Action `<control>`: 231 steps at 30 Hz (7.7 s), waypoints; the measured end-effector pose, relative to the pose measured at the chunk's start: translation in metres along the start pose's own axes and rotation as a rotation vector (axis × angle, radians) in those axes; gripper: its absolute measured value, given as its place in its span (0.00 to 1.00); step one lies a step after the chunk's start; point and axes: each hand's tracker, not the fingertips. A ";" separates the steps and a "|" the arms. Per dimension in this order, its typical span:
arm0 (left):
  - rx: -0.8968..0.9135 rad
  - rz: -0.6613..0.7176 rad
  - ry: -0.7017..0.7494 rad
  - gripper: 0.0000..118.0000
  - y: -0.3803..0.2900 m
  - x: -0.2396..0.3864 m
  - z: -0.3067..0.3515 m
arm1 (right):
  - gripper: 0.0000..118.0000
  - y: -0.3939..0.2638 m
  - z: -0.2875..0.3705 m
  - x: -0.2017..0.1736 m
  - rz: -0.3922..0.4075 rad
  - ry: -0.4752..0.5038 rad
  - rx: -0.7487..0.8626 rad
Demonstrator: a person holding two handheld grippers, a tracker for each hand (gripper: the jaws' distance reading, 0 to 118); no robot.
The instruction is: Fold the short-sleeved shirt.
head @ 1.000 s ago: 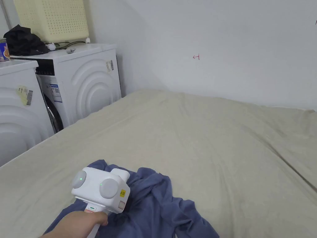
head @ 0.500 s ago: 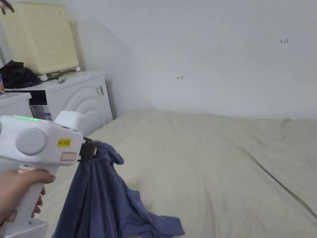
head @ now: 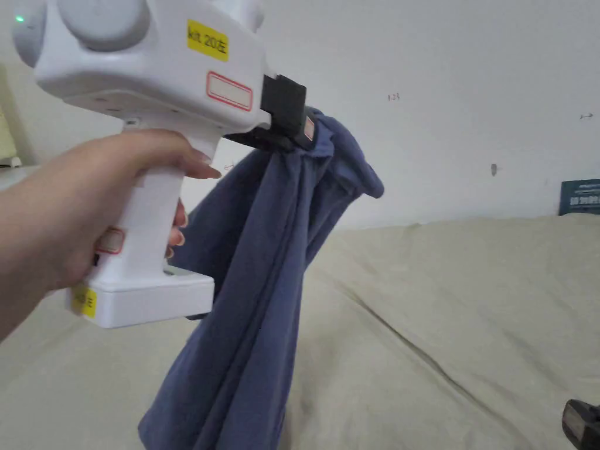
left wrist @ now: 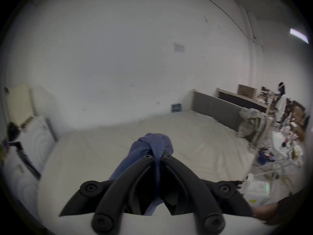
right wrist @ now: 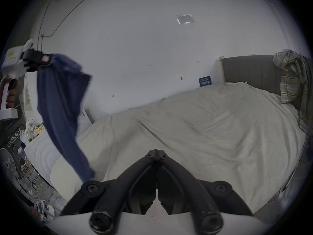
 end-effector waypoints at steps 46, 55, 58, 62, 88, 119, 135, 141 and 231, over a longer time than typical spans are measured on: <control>0.206 0.383 0.345 0.00 -0.301 -0.044 0.028 | 0.00 -0.006 0.014 0.012 0.041 -0.105 0.032; -0.471 0.509 0.273 0.00 -0.281 -0.155 -0.112 | 0.00 -0.010 0.006 -0.008 0.121 -0.052 -0.001; -0.600 0.536 0.298 0.20 -0.304 -0.172 -0.162 | 0.00 -0.018 0.003 -0.006 0.121 -0.048 -0.029; -0.607 0.499 0.341 0.88 -0.328 -0.176 -0.195 | 0.00 -0.027 -0.005 0.000 0.115 -0.064 -0.088; -0.351 0.411 0.186 0.05 -0.350 -0.123 -0.147 | 0.75 0.112 -0.219 0.004 0.270 0.099 -0.490; -0.147 0.403 0.120 0.05 -0.283 -0.117 -0.082 | 0.02 0.193 -0.197 0.053 0.208 0.031 -0.540; 0.130 0.257 0.244 0.05 -0.059 -0.133 -0.014 | 0.02 0.338 -0.057 0.038 0.092 0.030 -0.156; 0.172 0.245 0.278 0.05 -0.015 -0.145 -0.026 | 0.02 0.367 -0.075 0.030 0.016 0.008 -0.090; 0.140 0.152 0.225 0.00 -0.338 0.001 0.015 | 0.00 -0.048 0.058 0.038 0.168 -0.094 0.150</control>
